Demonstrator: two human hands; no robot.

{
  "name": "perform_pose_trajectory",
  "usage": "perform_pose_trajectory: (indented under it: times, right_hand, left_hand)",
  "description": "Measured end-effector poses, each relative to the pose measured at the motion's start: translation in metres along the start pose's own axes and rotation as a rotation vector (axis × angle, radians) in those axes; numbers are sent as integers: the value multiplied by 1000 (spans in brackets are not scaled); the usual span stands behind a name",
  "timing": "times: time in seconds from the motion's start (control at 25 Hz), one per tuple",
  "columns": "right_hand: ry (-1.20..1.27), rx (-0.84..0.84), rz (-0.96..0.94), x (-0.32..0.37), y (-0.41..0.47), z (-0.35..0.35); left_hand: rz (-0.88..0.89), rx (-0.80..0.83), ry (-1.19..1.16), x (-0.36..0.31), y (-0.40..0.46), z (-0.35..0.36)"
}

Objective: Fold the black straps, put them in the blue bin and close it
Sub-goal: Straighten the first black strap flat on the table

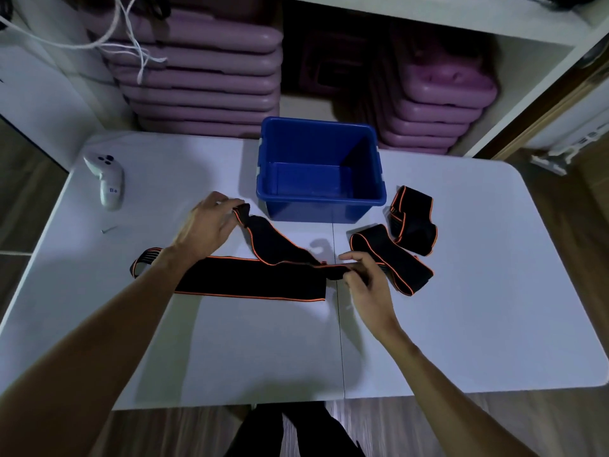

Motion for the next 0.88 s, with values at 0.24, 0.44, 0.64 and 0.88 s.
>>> perform_pose_trajectory:
  times: [0.24, 0.44, 0.64, 0.88]
  right_hand:
    - [61, -126, 203, -4, 25, -31]
    - [108, 62, 257, 2, 23, -10]
    - [-74, 170, 194, 3, 22, 26]
    - [-347, 262, 157, -21, 24, 52]
  left_hand:
    - [-546, -116, -191, 43, -18, -50]
    - [-511, 96, 22, 76, -62, -51]
    - [-599, 89, 278, 106, -94, -58]
    - [-692, 74, 213, 127, -110, -50]
Point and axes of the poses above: each hand's wrist, its own y-axis towards the middle knuckle, its own z-axis out of the palm, x = y × z, the point moved 8 cm from there along y, towards the middle knuckle, and after that the axes turned 5 degrees about -z, right-handed, at the moved point
